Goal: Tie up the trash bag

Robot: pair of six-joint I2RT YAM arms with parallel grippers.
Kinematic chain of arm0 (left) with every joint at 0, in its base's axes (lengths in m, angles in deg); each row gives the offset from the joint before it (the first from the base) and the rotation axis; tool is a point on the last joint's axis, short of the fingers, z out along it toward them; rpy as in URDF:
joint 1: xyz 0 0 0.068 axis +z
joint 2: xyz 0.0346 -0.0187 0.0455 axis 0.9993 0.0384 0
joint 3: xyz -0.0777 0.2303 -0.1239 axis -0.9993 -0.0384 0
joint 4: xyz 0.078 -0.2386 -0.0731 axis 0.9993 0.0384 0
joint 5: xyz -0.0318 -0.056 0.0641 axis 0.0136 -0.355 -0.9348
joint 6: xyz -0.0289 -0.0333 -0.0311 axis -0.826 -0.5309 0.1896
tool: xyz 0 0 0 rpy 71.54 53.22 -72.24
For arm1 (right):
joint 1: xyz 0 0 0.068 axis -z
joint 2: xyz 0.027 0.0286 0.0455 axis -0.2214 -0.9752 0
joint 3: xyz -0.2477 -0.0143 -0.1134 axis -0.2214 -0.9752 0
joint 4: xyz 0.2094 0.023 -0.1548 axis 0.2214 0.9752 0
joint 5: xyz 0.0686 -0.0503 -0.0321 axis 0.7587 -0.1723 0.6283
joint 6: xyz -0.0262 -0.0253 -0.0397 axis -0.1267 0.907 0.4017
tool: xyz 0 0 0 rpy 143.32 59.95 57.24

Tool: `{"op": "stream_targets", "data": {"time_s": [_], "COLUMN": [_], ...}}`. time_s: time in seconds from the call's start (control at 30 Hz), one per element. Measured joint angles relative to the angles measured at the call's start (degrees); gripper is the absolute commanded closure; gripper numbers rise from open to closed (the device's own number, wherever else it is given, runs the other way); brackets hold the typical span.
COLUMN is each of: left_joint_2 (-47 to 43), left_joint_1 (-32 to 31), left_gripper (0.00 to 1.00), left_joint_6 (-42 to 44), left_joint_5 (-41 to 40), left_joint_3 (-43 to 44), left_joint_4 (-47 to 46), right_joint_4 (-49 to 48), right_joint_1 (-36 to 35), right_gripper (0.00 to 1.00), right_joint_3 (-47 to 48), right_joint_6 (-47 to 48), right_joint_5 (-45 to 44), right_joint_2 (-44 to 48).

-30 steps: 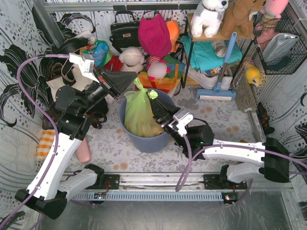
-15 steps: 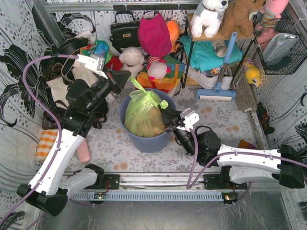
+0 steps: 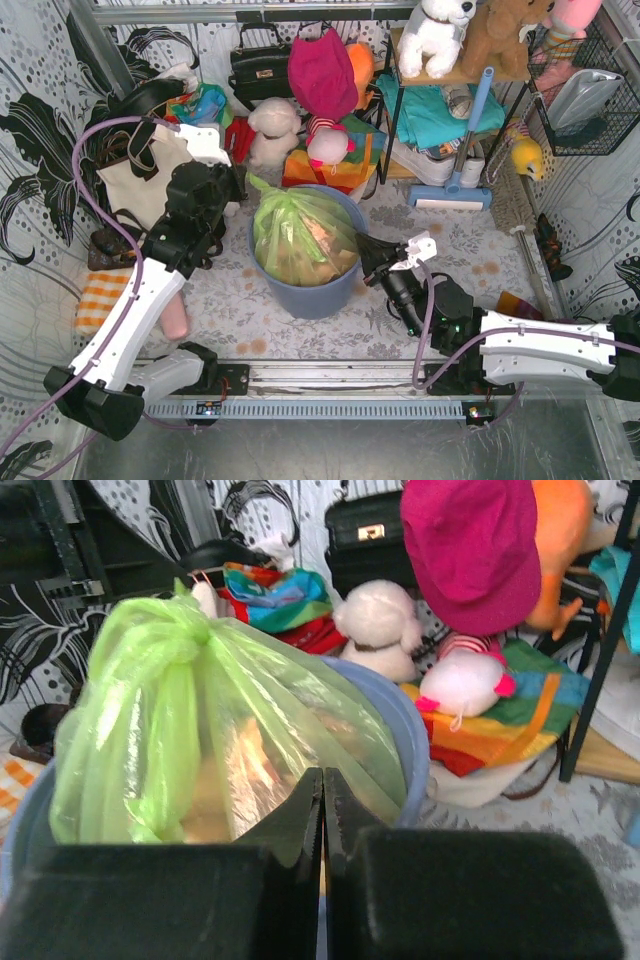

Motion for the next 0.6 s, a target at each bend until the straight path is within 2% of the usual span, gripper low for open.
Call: {"op": "stream_targets", "data": {"time_s": [0.07,0.1,0.2,0.23,0.3,0.4,0.6], "left_joint_2": [0.0,-0.1,-0.6,-1.0,-1.8,-2.6,-6.3], "left_joint_1": [0.0,0.0,0.0,0.0,0.0,0.0,0.0], "left_gripper": [1.0,0.94,0.68,0.59,0.48,0.42,0.35], "left_joint_6": [0.1,0.1,-0.1,-0.3,-1.3,-3.3,-8.4], "left_joint_5": [-1.8,-2.1,-0.9,0.2,2.3,5.7,9.0], "left_joint_3": [-0.9,-1.3,-1.8,-1.8,-1.7,-0.4,3.1], "left_joint_4": [1.0,1.2,1.2,1.1,1.1,1.3,3.8], "right_joint_4": [1.9,2.5,3.2,3.2,3.2,5.1,13.0], "right_joint_1": [0.0,0.0,-0.1,-0.1,-0.1,-0.1,-0.3], "right_gripper": [1.0,1.0,1.0,0.95,0.87,0.68,0.5], "right_joint_3": [-0.6,-0.9,-1.3,-1.3,-1.3,-0.4,6.1], "right_joint_6": [-1.4,-1.9,-2.5,-2.5,-2.7,-3.8,-9.3], "right_joint_5": [-0.9,-1.0,-0.2,0.6,2.3,4.4,7.0], "right_joint_2": [1.0,1.4,1.8,1.8,1.8,1.7,1.2]}}
